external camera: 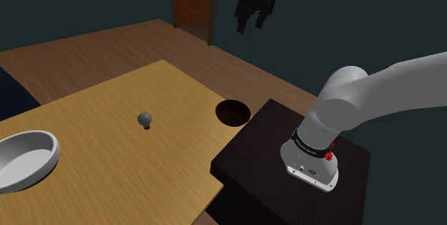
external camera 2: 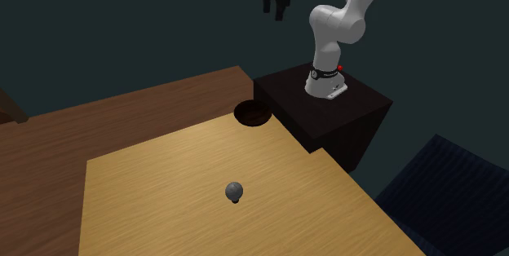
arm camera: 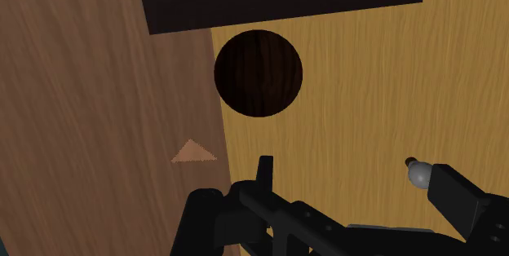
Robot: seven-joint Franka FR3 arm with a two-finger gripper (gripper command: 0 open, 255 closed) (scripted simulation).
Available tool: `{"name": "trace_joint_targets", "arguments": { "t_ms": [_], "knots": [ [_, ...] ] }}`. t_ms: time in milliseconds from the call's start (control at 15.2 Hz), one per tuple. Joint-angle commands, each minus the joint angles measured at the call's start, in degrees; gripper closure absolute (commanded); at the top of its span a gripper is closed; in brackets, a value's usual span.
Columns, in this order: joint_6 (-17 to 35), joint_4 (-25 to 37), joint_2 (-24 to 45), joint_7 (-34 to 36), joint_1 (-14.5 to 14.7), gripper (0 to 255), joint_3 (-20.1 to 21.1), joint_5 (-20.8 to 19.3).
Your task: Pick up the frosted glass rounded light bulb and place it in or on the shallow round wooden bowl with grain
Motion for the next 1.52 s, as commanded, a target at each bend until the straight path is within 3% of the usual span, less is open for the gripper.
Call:
{"name": "trace_joint_targets", "arguments": {
  "t_ms": [0,462,858,1188,1452],
  "knots": [
    [0.00,0.00,0.00,0.00,0.00,0,0.00,0.00],
    [13.30,-4.98,7.30,7.52,1.19,0,6.78,2.46],
    [24.81,-5.73,17.32,14.52,1.24,0,12.85,2.77],
    [33.62,-3.81,27.77,21.69,0.14,0,17.97,0.18],
    [39.47,-0.61,37.21,29.15,-1.30,0,21.73,-5.03]
  ]
}}
